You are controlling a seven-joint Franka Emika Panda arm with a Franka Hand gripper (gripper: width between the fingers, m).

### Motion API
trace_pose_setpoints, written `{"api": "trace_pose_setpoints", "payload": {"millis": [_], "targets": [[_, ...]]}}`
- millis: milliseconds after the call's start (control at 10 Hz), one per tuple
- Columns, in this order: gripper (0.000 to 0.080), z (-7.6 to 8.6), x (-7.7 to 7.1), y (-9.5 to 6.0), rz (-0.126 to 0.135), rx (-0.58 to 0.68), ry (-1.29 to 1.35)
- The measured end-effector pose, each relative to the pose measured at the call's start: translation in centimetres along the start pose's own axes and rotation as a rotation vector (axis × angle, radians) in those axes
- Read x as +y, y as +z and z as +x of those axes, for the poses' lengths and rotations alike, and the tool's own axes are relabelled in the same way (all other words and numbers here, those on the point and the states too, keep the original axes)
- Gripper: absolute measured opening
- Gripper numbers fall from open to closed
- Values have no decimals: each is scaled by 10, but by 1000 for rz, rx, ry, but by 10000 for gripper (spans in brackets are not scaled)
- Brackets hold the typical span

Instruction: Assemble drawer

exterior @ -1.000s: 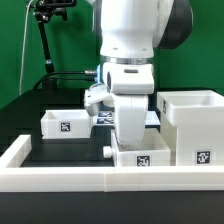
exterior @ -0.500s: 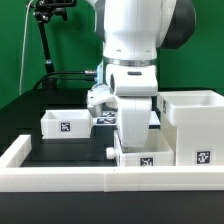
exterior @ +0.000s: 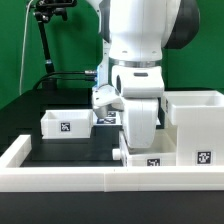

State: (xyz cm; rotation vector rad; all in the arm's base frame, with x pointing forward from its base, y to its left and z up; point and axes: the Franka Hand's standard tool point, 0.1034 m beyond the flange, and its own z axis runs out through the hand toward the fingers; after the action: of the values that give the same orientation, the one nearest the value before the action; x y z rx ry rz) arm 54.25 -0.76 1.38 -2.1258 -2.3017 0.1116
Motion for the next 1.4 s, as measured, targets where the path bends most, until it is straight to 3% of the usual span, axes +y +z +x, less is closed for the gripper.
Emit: {"api": "trace_pose_setpoints", "payload": {"millis": [900, 1100, 1400], "targets": [[42, 4, 2, 0, 8, 2, 142], [42, 12, 0, -2, 36, -1, 181], [42, 15, -1, -1, 38, -2, 220]]}}
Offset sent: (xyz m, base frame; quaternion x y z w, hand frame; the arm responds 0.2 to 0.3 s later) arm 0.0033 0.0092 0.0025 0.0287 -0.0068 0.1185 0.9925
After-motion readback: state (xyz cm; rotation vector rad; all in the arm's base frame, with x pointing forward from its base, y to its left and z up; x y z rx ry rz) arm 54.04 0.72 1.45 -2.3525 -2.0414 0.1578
